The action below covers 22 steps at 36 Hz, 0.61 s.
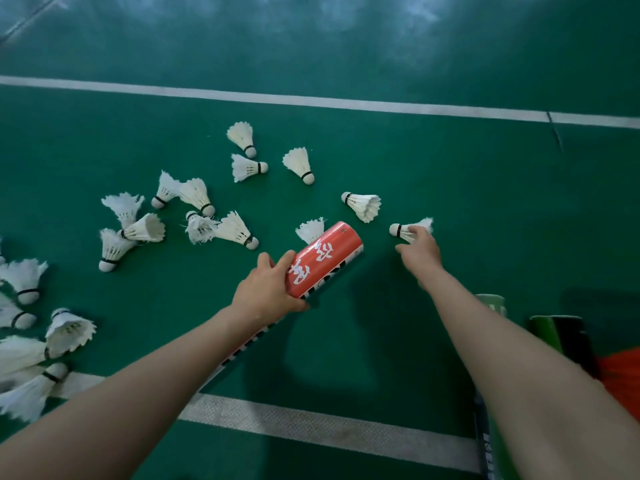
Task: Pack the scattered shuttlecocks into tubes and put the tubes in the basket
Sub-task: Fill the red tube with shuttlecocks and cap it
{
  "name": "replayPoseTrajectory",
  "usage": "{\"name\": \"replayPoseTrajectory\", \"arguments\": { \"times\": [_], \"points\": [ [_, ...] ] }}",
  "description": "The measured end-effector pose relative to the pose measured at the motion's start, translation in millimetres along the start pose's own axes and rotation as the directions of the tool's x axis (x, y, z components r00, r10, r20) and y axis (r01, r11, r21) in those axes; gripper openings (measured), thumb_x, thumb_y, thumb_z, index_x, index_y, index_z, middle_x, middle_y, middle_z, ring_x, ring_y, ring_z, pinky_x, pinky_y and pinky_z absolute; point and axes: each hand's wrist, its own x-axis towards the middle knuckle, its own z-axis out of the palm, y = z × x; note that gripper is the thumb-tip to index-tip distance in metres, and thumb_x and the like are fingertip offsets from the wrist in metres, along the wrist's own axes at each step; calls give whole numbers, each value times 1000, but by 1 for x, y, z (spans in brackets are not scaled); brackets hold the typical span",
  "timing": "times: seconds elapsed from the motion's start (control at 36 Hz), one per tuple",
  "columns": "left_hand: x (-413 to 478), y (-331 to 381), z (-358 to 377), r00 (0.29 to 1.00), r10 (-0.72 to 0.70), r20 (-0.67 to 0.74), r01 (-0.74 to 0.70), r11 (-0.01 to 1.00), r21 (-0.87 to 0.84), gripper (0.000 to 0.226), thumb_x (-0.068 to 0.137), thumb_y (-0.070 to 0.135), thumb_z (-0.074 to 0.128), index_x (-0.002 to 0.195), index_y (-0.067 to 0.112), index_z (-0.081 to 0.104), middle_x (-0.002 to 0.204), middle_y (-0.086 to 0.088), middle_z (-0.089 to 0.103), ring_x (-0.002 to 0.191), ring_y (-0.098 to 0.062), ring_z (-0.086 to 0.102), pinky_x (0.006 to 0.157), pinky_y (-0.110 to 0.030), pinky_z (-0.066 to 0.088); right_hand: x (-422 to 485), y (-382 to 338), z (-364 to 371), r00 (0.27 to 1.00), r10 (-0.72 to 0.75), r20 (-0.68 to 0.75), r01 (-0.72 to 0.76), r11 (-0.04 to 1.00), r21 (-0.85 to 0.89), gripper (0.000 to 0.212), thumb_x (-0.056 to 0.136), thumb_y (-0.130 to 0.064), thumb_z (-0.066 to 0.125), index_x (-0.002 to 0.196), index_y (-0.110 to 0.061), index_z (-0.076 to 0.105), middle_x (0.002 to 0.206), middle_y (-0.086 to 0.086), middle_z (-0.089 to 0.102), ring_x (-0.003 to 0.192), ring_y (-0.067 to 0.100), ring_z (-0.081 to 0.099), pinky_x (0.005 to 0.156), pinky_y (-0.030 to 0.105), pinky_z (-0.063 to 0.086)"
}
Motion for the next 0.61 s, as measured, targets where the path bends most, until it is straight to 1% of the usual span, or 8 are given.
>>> {"name": "replayPoseTrajectory", "arguments": {
  "times": [0.06,0.14,0.19,0.25,0.31,0.36,0.47,0.61],
  "points": [
    [4,2,-3,1000,8,-18,-8,1000,-8,100,70,54,76,148,33,15,117,-3,33,100,-22,50,88,-38,49,-2,-4,0,991,-105,-82,103,994,-19,41,87,-4,52,127,-11,55,123,14,58,106,32,55,83,30,42],
    [8,-1,-7,999,12,-32,-13,1000,-14,100,71,53,76,148,32,15,131,-7,30,105,-25,51,90,-39,49,-11,-21,1,922,-328,-207,341,939,31,22,88,-10,60,109,-9,66,108,9,67,97,25,60,82,27,42],
    [8,-11,-11,999,4,-50,-5,1000,-20,101,71,53,75,148,32,13,141,-9,26,112,-27,51,92,-39,49,-19,-40,2,858,-455,-239,485,870,84,9,87,-12,64,94,-11,69,92,4,66,82,17,57,74,22,41],
    [4,-24,-17,998,-15,-59,14,1000,-21,101,71,53,75,149,32,13,141,-7,28,112,-27,52,92,-40,49,-29,-58,6,818,-519,-249,562,815,144,6,88,-9,64,91,-11,69,86,1,63,72,10,53,68,13,40],
    [-4,-38,-23,997,-28,-68,28,1000,-9,101,72,55,74,149,31,13,129,-4,35,103,-24,54,87,-38,50,-40,-73,10,812,-536,-231,579,789,205,9,90,-7,61,96,-8,68,88,-1,63,70,1,53,68,3,39],
    [-14,-51,-29,996,-30,-86,31,999,12,101,72,56,74,148,33,13,120,-1,37,96,-22,53,82,-36,50,-49,-84,18,826,-537,-173,564,792,235,10,91,-8,60,98,-11,67,86,-4,63,69,-5,53,67,2,41],
    [-36,-71,-33,994,-19,-105,23,999,33,97,70,58,74,145,34,19,116,0,37,91,-22,54,80,-36,52,-67,-96,33,822,-563,-79,553,760,341,8,91,-12,61,99,-15,62,82,-12,61,73,-1,55,69,7,44],
    [-62,-88,-32,989,17,-147,-15,1000,15,96,71,59,72,145,37,15,117,3,36,92,-19,54,81,-36,52,-97,-108,46,736,-652,183,528,721,449,16,91,-18,62,102,-26,52,93,-3,67,86,8,64,80,21,51]
  ]
}}
